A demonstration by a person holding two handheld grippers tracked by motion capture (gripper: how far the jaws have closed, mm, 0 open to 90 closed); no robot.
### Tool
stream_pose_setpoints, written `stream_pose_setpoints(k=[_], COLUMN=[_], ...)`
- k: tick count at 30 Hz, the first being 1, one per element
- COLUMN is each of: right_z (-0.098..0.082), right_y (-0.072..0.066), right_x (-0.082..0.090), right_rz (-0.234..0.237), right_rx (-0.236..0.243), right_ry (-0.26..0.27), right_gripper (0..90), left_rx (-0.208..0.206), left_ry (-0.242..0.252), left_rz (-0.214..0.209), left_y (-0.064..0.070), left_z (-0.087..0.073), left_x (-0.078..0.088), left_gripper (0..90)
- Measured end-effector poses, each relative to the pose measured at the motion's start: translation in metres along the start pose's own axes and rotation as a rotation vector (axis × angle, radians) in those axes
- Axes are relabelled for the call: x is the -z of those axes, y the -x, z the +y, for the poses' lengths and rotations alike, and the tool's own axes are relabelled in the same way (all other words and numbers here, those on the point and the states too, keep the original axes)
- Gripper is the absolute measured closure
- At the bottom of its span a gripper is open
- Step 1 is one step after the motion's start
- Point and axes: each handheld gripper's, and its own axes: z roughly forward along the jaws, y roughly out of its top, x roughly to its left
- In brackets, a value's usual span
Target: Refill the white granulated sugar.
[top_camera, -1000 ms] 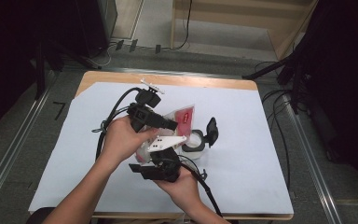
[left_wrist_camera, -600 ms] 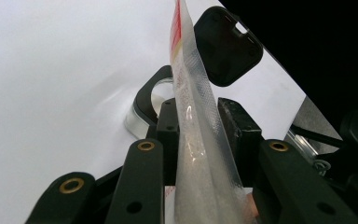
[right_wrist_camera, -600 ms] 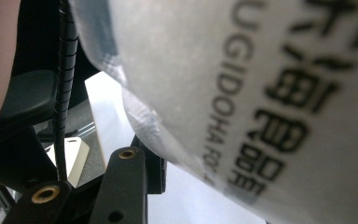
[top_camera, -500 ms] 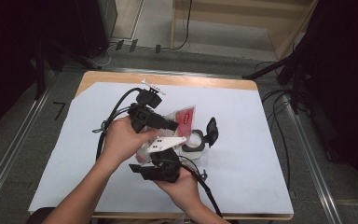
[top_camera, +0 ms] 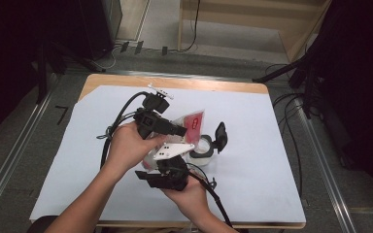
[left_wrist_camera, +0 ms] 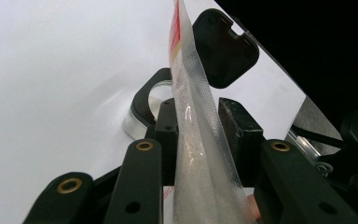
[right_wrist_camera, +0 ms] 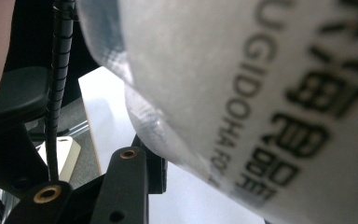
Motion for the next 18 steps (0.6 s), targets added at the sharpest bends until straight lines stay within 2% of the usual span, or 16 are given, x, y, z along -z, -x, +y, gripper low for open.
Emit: stream_pose_setpoints(k=[5,9,14,18], right_z=[-0.0011,-0.0014,-0.0015,-0.0029], right_y=[0.0021,0.0021,0.0017,0.0011], right_x=[0.0014,0.0019,0.0019,0.0022], right_rz=[-0.004,-0.002,-0.005,-0.014], right_rx=[-0.025,-0.034,-0.027,-0.002], right_ry=[0.025,0.022,0.022,0.022], right_gripper=[63.9,63.9,63.9,63.9], left_rx=[0.002,0.013,0.016,0.006], left_ry=[0.011,0.011,0.011,0.009], left_rz=[-0.022,-0.027,-0.024,-0.022], left_y=[0.0006,-0.0010,-0.0009,-0.0009], left_z=[-0.0001,-0.0004,-0.0006,-0.0011], left_x=[-0.0024,-0.0033,-0.0035,-0.0038], left_gripper=[67.0,67.7,69.9,71.4])
